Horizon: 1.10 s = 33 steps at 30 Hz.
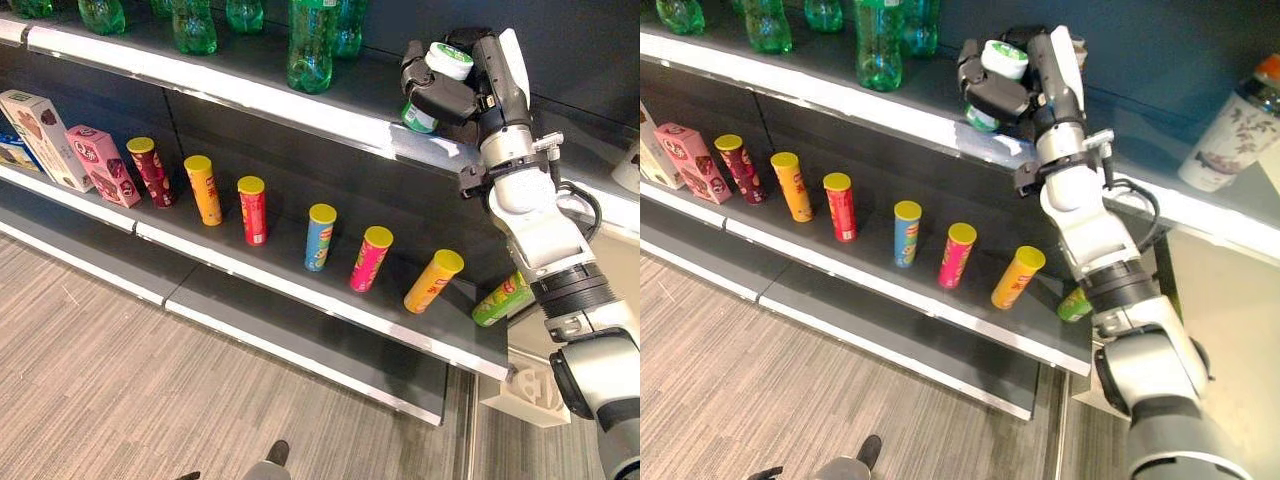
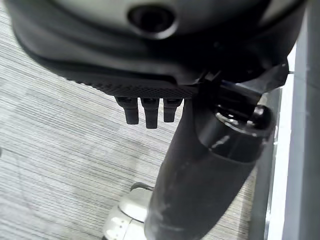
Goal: Put the goods on the table back onto the shelves and tidy them up.
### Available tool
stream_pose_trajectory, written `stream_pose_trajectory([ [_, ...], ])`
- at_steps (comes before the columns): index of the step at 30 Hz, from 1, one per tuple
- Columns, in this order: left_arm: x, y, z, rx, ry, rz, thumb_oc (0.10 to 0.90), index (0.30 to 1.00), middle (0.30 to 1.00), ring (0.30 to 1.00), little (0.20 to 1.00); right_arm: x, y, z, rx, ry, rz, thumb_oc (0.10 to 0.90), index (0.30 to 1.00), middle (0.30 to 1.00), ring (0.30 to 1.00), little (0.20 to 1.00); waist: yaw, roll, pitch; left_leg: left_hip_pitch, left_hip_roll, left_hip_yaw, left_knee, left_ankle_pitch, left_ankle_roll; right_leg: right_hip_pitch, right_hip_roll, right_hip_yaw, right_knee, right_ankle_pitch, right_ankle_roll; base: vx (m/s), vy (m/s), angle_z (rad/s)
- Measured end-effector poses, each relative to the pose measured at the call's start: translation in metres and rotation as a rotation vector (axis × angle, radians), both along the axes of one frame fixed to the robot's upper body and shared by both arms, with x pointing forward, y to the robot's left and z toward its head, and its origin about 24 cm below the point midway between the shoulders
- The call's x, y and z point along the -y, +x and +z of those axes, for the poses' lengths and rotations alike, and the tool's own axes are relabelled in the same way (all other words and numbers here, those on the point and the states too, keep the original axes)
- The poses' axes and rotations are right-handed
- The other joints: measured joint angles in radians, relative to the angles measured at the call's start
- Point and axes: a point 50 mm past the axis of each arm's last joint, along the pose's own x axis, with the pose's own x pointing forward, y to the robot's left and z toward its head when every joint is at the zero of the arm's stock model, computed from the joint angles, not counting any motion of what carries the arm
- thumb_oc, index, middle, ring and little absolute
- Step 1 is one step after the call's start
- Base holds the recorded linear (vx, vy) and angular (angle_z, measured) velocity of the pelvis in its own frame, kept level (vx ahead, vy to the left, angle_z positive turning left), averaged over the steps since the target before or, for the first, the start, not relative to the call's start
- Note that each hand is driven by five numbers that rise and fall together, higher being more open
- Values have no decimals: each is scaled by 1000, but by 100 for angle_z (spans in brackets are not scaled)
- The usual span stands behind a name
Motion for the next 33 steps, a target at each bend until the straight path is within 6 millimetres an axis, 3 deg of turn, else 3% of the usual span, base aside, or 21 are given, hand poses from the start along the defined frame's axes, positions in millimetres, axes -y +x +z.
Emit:
stream_pose_trajectory([
  [7, 1, 17, 3, 47, -4, -4, 800, 900, 900, 900, 900, 2, 0, 1, 4, -12, -13, 400, 300, 300, 300, 300, -11, -1, 1, 16, 3, 21, -5, -1, 0, 2, -1, 16, 0, 0, 0, 14, -2, -8],
  [13, 1, 10, 1, 25, -3, 1, 800, 900, 900, 900, 900, 7, -2, 3, 11, -38, -31, 400, 300, 300, 300, 300, -57, -8, 4, 22, 8, 47, -10, 0, 1, -10, -3, 42, 0, 5, -4, -28, 17, -12],
  [16, 1, 12, 2, 29, -2, 0, 800, 900, 900, 900, 900, 11, -2, 4, 16, -63, -55, 400, 300, 300, 300, 300, -61, -8, 4, 24, 12, 55, -12, 0, 1, -13, 0, 50, 0, 5, -5, 0, -2, -12],
  [26, 1, 12, 2, 31, -3, 0, 800, 900, 900, 900, 900, 12, -2, 3, 16, -91, -72, 400, 300, 300, 300, 300, -49, -10, 5, 31, 19, 66, -13, 0, 0, -12, 7, 65, 0, 7, -8, -2, -2, -3],
  [33, 0, 8, 1, 20, -2, 4, 800, 900, 900, 900, 900, 12, -2, 3, 16, -94, -72, 400, 300, 300, 300, 300, -47, -30, 12, 24, 17, 55, -13, 0, 0, -13, 7, 56, 0, 7, -8, -2, 2, 4],
])
